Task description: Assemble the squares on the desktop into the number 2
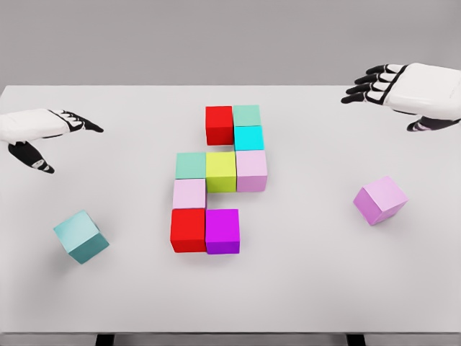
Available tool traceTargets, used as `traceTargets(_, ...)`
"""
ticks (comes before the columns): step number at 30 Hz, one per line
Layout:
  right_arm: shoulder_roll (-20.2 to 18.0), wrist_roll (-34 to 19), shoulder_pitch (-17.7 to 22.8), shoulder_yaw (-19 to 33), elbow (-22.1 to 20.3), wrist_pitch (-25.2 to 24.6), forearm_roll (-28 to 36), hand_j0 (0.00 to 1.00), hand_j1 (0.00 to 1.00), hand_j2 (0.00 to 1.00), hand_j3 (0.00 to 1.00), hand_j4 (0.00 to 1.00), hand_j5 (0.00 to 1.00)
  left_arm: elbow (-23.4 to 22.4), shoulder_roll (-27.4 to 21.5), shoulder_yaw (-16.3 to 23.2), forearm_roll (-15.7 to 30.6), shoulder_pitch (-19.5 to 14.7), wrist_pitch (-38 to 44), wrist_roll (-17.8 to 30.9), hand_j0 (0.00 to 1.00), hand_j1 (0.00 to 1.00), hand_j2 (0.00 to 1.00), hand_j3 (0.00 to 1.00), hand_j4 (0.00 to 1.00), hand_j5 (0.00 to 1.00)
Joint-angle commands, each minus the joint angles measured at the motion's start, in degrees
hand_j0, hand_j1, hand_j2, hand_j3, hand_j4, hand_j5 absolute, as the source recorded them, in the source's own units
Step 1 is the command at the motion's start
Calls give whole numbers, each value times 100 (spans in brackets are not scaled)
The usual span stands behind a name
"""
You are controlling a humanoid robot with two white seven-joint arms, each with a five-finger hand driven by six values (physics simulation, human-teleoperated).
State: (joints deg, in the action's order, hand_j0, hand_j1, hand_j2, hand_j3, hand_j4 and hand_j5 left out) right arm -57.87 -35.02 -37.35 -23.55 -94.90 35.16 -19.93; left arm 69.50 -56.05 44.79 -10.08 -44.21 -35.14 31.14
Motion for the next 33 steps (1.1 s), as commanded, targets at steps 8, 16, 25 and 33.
traceTargets(8, -717, 2, 140, -720, 7, -16, 51, 100, 100, 100, 100, 100, 100, 433, -590, 13, 85, 220, 14, -64, 100, 100, 100, 100, 100, 100)
traceTargets(16, -928, 2, 650, -844, 139, -16, 51, 100, 100, 100, 100, 100, 100, 1584, -1576, 364, 155, 554, 14, -73, 100, 100, 100, 100, 100, 100)
traceTargets(25, -858, 2, 932, -861, 253, -16, 51, 100, 100, 100, 100, 100, 100, 2050, -1514, 777, 111, 844, 14, -29, 100, 100, 100, 100, 100, 100)
traceTargets(33, -568, 2, 1063, -861, 438, -16, 42, 100, 100, 100, 100, 100, 100, 2015, -1224, 786, -56, 923, 14, -11, 100, 100, 100, 100, 100, 100)
